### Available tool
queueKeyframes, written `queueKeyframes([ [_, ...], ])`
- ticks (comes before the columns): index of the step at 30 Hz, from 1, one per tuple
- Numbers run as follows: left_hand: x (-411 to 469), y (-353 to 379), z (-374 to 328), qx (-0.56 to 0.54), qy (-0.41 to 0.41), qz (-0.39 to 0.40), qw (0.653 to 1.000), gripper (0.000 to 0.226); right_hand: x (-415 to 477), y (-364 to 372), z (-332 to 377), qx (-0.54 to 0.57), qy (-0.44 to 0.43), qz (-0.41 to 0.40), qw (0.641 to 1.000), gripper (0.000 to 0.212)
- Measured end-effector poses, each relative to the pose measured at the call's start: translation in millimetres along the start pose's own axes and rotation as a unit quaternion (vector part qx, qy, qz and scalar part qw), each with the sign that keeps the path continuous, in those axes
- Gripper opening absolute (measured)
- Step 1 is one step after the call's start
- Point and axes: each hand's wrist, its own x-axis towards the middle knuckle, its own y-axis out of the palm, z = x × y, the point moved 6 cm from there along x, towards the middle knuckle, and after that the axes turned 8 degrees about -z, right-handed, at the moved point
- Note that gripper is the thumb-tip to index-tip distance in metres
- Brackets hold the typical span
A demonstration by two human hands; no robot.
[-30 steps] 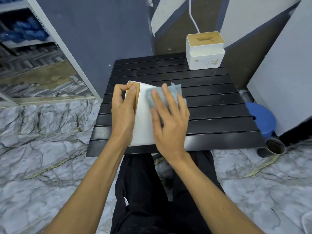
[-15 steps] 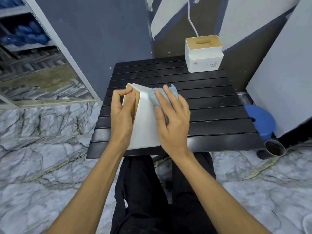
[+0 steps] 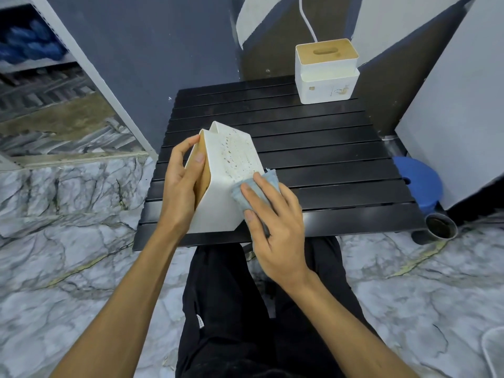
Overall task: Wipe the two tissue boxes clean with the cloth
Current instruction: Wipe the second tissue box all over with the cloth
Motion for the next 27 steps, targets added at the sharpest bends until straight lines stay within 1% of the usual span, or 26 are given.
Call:
queueKeyframes([
  [3, -2, 3, -4, 0.000, 0.019, 0.000, 1.000, 0.048, 11, 3, 1, -0.011, 0.005, 0.008, 1.000, 0.035],
  [4, -1, 4, -5, 0.006, 0.025, 0.003, 1.000, 0.046, 18, 4, -1, -0.005, 0.016, 0.010, 1.000, 0.035],
  [6, 0, 4, -4, 0.020, 0.035, 0.009, 0.999, 0.038, 29, 6, -5, 0.026, 0.052, 0.015, 0.998, 0.036],
  [10, 4, 2, -2, 0.029, 0.043, 0.002, 0.999, 0.034, 30, 2, -15, 0.092, 0.119, -0.004, 0.989, 0.031],
  [12, 5, 2, -1, 0.030, 0.044, 0.004, 0.999, 0.034, 23, -1, -13, 0.071, 0.097, -0.009, 0.993, 0.031],
  [16, 3, 3, 0, 0.027, 0.049, 0.011, 0.998, 0.033, 6, 4, 13, -0.032, -0.027, 0.006, 0.999, 0.033],
  [18, 2, 5, -3, 0.031, 0.058, 0.021, 0.998, 0.034, 11, 9, 24, -0.054, -0.071, 0.006, 0.996, 0.032],
  [19, 1, 5, -3, 0.030, 0.058, 0.027, 0.997, 0.034, 16, 10, 27, -0.053, -0.076, 0.004, 0.996, 0.032],
  [21, 1, 5, -4, 0.023, 0.051, 0.032, 0.998, 0.033, 29, 11, 24, -0.039, -0.053, -0.002, 0.998, 0.033],
  [23, 1, 7, -4, 0.024, 0.044, 0.034, 0.998, 0.032, 36, 10, 16, -0.025, -0.008, -0.005, 1.000, 0.034],
  [25, 2, 7, -3, 0.026, 0.043, 0.027, 0.998, 0.032, 32, 7, 5, 0.000, 0.030, -0.008, 1.000, 0.034],
  [27, 2, 2, -2, 0.028, 0.044, 0.016, 0.999, 0.033, 22, 5, 0, 0.019, 0.046, -0.006, 0.999, 0.035],
])
